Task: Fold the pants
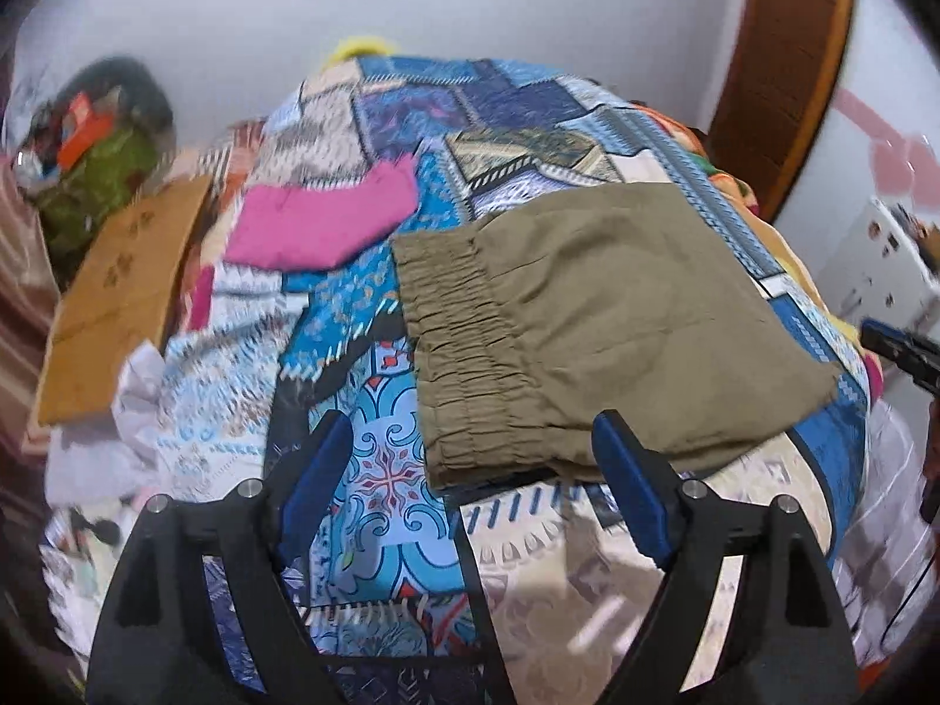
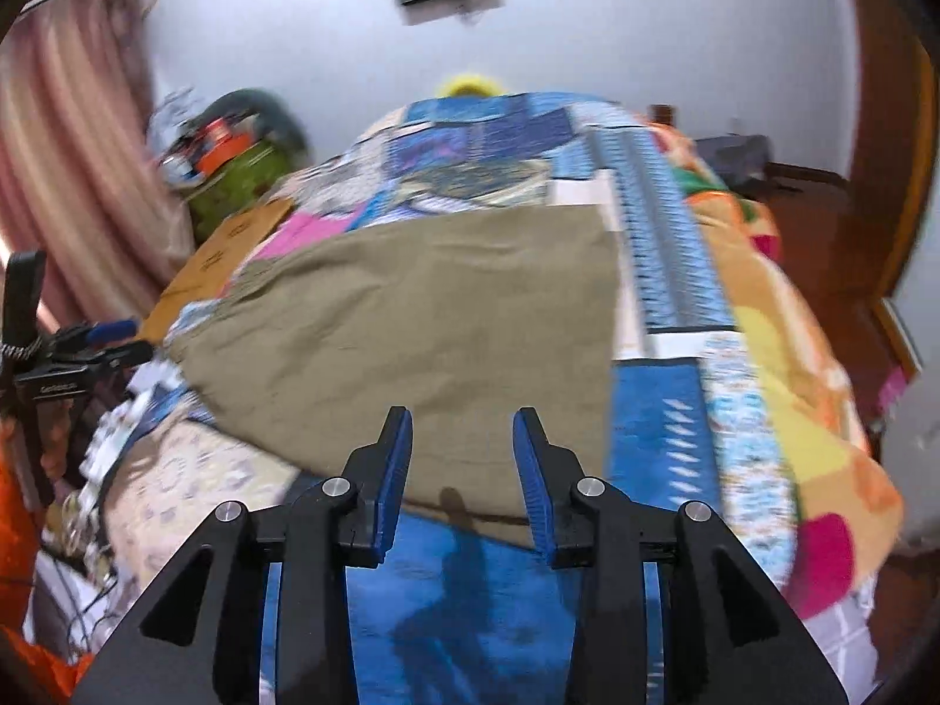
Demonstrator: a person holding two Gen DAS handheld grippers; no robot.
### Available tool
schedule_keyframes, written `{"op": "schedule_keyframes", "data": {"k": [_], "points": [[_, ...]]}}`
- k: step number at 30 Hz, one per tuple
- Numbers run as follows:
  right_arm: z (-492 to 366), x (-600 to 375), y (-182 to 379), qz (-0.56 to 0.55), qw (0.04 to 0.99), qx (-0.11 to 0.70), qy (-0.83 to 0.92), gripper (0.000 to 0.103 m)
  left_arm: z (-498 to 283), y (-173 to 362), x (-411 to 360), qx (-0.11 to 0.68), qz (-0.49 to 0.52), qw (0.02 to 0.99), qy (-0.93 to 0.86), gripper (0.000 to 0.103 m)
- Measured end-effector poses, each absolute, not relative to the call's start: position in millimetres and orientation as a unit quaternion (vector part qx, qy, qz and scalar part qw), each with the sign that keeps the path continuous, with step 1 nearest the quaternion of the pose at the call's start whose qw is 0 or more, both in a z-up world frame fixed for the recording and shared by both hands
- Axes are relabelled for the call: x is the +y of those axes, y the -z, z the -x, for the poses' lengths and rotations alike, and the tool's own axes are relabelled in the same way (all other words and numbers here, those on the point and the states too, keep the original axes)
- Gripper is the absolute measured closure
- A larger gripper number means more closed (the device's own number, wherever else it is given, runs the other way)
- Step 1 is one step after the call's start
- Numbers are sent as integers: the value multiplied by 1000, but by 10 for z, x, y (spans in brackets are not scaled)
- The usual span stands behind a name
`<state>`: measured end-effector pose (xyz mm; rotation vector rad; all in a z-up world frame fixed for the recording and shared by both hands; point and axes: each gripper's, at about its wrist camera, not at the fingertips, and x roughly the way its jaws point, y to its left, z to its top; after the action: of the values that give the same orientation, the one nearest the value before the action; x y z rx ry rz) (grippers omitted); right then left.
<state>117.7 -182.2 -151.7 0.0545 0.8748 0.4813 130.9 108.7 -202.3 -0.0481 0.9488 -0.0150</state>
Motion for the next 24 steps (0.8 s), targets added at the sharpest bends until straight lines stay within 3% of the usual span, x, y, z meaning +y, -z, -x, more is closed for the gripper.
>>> {"op": "schedule_keyframes", "data": {"k": [4,10,13,18,20,21,24], "points": [[-1273,-2091,1615,-51,881,433,-185,71,-1442,2198,1163,475,66,877,13,19],[-1345,-2255,1886,-98,859,478,-157,71,-1509,2401,1208,503,128,854,43,37],[-1323,-2248,2036,-124,840,503,-162,71,-1505,2394,1195,501,126,855,43,38],[-1236,-2218,2102,-136,835,504,-173,69,-1495,2339,1130,497,100,861,34,48],[-1217,-2203,2103,-131,836,504,-175,76,-1483,2292,1077,490,75,868,22,52],[-1209,-2201,2097,-125,840,500,-172,89,-1473,2271,1054,486,65,871,16,52],[-1173,-2167,2047,-100,849,490,-171,92,-1442,2216,1040,474,47,879,-1,53]]}}
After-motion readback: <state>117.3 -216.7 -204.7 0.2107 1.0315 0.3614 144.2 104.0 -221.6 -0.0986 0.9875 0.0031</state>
